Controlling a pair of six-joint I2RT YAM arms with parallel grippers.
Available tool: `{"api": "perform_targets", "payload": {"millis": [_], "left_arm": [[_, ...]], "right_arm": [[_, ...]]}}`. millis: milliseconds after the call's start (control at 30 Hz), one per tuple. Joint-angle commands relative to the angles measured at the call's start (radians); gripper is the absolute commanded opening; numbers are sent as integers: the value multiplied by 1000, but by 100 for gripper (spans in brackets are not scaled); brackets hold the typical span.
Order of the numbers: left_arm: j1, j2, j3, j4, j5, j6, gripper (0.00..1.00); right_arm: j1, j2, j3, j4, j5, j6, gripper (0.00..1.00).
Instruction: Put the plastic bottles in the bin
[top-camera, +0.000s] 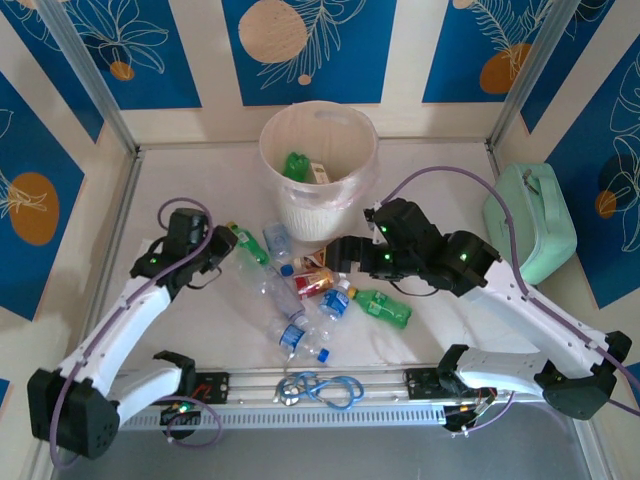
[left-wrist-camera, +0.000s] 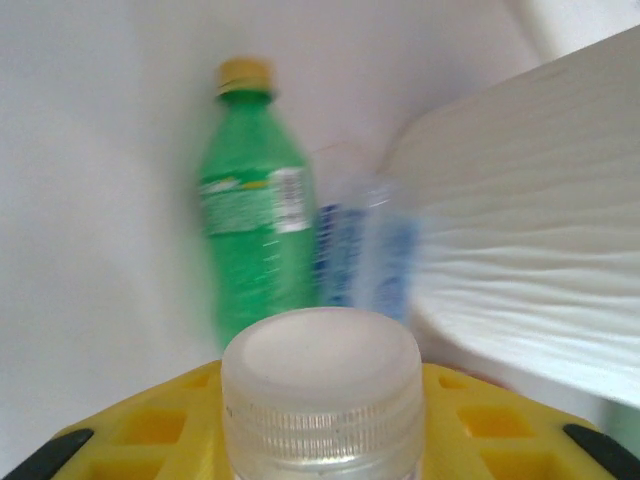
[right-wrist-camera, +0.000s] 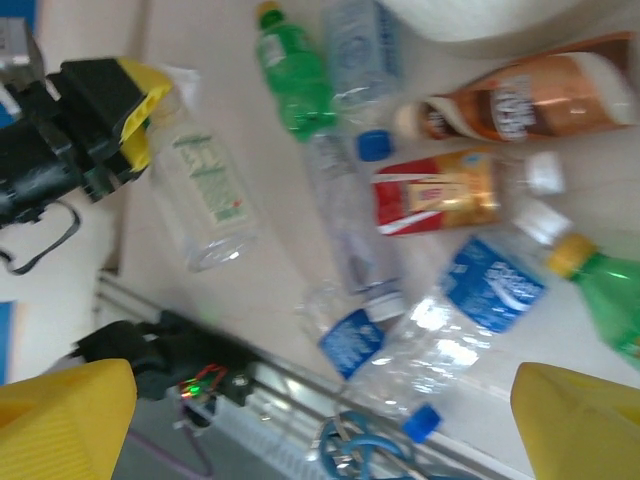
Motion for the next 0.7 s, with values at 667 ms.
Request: {"api": "perform_targets", "payload": {"millis": [667], "left_arm": [[28,131,-7,1402,447,-565,14]], "right_arm": [[-53,202,233,377,-469,105,100]]}}
